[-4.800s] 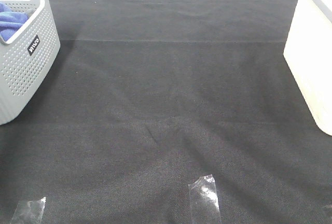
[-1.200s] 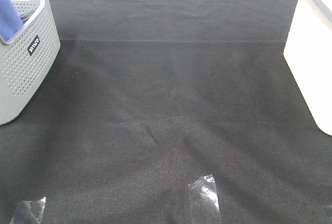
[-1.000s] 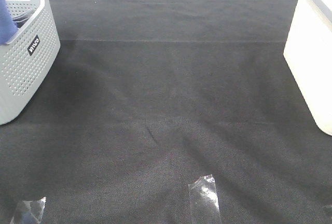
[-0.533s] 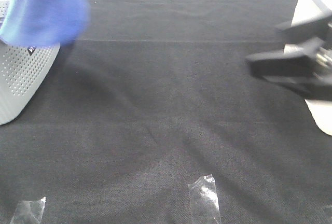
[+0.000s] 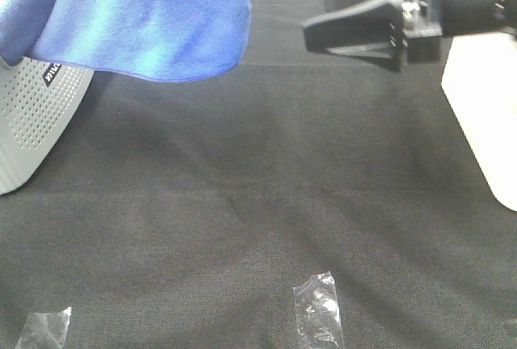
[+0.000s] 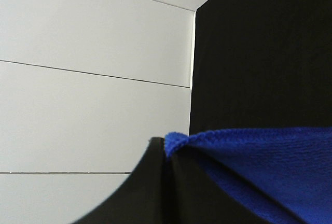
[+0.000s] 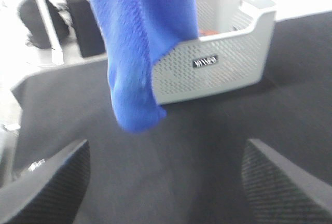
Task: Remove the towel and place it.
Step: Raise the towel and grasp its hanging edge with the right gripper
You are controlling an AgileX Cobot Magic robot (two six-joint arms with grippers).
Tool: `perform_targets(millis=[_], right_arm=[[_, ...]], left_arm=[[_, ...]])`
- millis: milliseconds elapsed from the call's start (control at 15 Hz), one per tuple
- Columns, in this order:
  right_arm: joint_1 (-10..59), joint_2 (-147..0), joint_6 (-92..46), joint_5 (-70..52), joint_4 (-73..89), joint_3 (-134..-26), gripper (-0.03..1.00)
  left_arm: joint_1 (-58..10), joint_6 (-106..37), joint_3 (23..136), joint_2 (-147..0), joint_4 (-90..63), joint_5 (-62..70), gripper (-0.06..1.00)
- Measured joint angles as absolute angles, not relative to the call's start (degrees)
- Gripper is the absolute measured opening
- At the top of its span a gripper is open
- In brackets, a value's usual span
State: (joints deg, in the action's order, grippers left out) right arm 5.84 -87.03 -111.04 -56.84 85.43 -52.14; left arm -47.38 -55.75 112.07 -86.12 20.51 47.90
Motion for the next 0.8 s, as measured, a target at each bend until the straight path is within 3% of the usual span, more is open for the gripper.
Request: perform_targets(millis=[533, 800], right_arm=[[16.04, -97.92, -109.32, -57.24, 86.57, -64.69, 0.76], [16.79, -97.92, -107.66, -58.79, 85.37, -65.32, 0.74]], left_arm=[[-47.38, -55.86, 112.07, -87.38, 20.28, 43.49, 0.00], [-47.38, -55.86, 112.07, -88.87, 22.98, 43.49, 0.00]])
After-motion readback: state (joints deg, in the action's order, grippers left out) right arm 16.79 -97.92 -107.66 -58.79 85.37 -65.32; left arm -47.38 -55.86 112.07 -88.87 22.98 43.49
